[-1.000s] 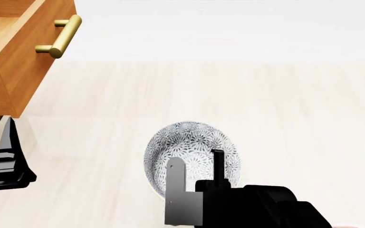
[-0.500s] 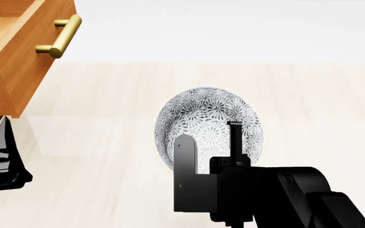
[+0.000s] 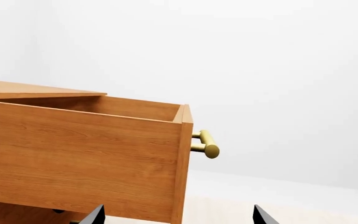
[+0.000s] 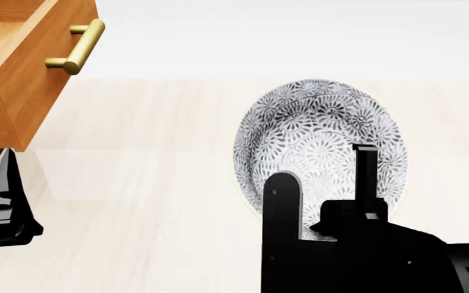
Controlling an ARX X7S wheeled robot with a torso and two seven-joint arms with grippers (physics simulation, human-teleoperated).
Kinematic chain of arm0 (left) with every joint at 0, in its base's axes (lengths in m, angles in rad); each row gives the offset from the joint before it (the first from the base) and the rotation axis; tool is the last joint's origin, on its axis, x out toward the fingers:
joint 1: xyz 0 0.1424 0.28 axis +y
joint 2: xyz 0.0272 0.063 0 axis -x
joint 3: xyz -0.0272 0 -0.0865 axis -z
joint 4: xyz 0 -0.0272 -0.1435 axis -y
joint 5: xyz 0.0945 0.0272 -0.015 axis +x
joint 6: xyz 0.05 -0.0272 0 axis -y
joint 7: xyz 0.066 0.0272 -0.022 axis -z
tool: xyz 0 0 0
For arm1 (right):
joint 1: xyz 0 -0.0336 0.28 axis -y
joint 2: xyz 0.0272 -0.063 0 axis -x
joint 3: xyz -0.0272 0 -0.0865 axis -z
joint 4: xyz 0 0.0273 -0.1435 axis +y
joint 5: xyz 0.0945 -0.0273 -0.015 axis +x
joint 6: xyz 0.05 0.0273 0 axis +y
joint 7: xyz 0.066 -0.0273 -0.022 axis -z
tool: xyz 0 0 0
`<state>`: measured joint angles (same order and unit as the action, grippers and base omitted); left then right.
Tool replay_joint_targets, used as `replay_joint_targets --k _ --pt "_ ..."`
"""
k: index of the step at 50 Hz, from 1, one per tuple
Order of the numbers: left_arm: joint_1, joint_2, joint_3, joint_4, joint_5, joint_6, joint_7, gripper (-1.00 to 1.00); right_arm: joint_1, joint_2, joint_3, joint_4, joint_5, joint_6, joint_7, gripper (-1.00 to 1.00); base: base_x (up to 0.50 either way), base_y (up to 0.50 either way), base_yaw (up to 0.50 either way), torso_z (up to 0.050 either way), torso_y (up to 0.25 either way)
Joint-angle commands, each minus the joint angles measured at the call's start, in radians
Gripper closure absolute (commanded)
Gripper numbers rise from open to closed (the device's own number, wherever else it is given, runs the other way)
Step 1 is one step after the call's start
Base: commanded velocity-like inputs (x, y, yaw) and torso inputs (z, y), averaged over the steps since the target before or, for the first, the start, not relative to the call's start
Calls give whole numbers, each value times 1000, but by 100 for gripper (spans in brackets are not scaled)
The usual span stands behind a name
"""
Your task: Put the bowl on the plate.
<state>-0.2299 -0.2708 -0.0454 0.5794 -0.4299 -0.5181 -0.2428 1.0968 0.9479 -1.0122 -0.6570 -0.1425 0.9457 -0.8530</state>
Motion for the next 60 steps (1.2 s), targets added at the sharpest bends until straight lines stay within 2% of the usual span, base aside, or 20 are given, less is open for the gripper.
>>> replay_joint_targets --k 1,7,14,18,21,29,42,60 --pt "-2 -8 0 16 -19 -6 2 -100 -123 160 92 -260 18 120 76 100 0 0 0 0 0" --pt "1 -13 -9 12 -24 -1 2 -100 -267 272 209 -341 108 145 196 100 0 0 0 0 0" --pt "9 -15 -5 1 -18 8 1 -100 -459 445 311 -386 269 121 405 100 0 0 0 0 0" --pt "8 -16 -5 -1 -20 8 -1 -100 -531 541 350 -383 435 77 575 100 0 0 0 0 0" --pt "4 -17 -2 -1 -21 5 -3 -100 -583 621 321 -369 550 9 740 100 0 0 0 0 3" --pt "3 -18 2 5 -25 3 -8 -100 -639 623 269 -374 600 33 870 100 0 0 0 0 0" --pt "3 -21 -6 -2 -39 5 -11 -100 -781 623 130 -235 619 -133 1061 100 0 0 0 0 0" --pt "6 -26 -5 -9 -43 15 -16 -100 -842 623 73 -109 652 -226 1154 100 0 0 0 0 1"
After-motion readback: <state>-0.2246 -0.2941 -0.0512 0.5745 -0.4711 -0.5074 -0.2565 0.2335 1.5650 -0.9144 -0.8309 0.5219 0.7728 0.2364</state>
